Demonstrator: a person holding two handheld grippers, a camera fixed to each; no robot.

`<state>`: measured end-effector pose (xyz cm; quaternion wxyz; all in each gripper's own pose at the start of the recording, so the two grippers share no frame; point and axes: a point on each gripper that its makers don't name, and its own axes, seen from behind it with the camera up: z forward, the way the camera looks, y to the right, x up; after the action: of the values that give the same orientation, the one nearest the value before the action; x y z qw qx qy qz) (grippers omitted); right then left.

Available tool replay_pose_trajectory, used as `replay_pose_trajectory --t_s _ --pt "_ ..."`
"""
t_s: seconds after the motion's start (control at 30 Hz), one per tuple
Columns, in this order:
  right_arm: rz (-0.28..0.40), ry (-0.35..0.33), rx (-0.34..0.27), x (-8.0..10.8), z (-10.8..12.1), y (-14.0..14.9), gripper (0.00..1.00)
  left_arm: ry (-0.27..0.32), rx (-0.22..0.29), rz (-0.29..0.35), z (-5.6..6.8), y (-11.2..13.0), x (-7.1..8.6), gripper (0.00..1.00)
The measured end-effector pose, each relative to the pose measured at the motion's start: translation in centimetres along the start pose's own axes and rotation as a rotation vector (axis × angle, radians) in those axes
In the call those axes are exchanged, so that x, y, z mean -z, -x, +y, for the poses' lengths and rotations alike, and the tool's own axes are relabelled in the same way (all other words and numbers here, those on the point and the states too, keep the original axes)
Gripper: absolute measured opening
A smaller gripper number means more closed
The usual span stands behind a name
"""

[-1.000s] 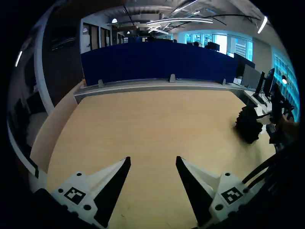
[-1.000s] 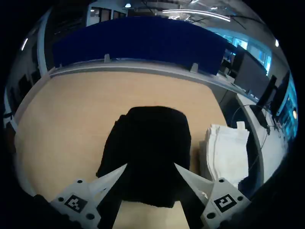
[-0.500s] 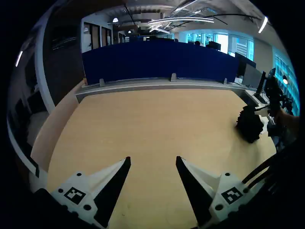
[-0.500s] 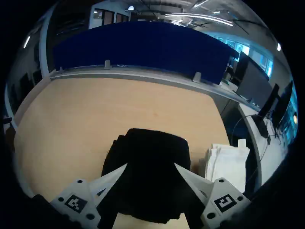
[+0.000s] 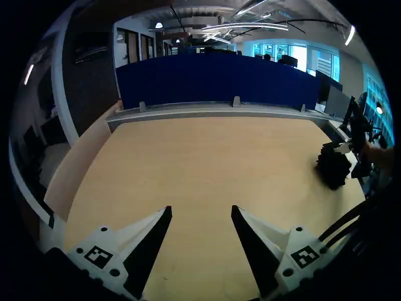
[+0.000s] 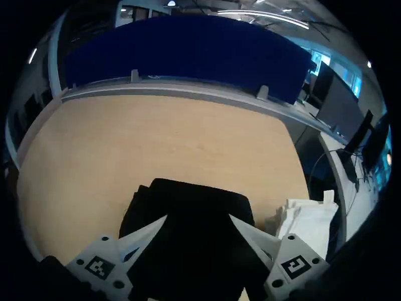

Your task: Fold towel

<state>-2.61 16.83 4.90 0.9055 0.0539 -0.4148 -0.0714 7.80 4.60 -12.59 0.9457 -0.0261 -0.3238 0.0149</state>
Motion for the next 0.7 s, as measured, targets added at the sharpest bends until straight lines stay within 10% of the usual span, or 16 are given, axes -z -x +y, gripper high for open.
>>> replay_pose_trajectory --t_s 0.27,0.7 --pt "-0.003 -0.006 -0.022 -0.5 0.1 0.1 0.75 -0.004 0.005 0.0 0.0 0.0 0.2 0.88" --pt "0.071 -0.013 -0.006 3.8 -1.4 -0.7 0.75 0.01 0.011 0.004 0.3 -0.1 0.1 0.88"
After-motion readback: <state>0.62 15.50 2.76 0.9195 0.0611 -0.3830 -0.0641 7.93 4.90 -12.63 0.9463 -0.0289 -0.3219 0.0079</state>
